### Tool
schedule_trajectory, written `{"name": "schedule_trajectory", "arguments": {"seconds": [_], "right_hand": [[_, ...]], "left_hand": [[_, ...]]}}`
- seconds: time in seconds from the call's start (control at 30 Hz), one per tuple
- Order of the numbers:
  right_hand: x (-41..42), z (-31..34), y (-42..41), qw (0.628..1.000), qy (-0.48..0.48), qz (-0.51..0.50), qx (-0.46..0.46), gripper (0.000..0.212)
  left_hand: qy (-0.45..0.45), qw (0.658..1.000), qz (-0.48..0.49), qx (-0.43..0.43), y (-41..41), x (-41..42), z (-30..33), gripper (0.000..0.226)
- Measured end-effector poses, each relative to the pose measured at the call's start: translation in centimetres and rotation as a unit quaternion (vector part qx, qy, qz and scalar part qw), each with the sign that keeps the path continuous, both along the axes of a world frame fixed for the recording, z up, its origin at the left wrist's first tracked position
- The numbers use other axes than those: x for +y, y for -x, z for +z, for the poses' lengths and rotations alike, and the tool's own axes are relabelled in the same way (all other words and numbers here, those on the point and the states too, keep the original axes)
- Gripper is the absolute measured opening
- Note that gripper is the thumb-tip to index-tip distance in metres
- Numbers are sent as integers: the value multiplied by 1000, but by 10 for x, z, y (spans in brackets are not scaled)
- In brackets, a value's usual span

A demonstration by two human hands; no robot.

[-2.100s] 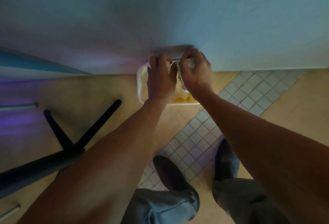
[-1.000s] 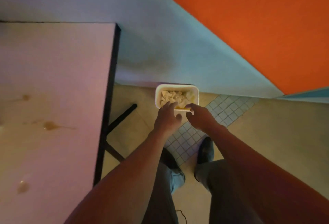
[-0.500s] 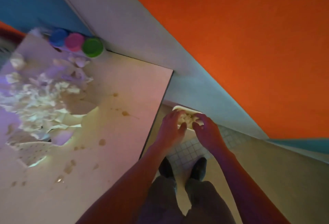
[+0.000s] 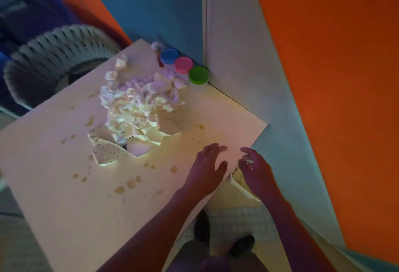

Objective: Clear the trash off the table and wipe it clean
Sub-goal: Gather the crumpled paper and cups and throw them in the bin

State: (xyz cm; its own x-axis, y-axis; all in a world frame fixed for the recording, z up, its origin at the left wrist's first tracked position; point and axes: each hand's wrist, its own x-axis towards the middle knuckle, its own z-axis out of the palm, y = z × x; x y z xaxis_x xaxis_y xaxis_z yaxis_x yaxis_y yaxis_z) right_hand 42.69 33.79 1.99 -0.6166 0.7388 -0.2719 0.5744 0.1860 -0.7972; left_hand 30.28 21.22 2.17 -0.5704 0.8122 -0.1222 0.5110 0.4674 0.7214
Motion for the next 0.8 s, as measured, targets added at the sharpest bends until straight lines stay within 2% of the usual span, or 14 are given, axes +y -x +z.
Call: {"name": "schedule_trajectory", "arguments": {"seconds": [0.17,0.4,0.8], "right_hand": [[-23,12,44,997,-30,66,17,35],[-38,18,90,990,-40,136,17,35],[-10,13,177,979,-20,199,42,36]], "left_hand": [[-37,997,72,15,30,-44,9,42],[-45,985,168,12,56,-93,9,40],[6,959,281,37,112,-94,20,41]]}}
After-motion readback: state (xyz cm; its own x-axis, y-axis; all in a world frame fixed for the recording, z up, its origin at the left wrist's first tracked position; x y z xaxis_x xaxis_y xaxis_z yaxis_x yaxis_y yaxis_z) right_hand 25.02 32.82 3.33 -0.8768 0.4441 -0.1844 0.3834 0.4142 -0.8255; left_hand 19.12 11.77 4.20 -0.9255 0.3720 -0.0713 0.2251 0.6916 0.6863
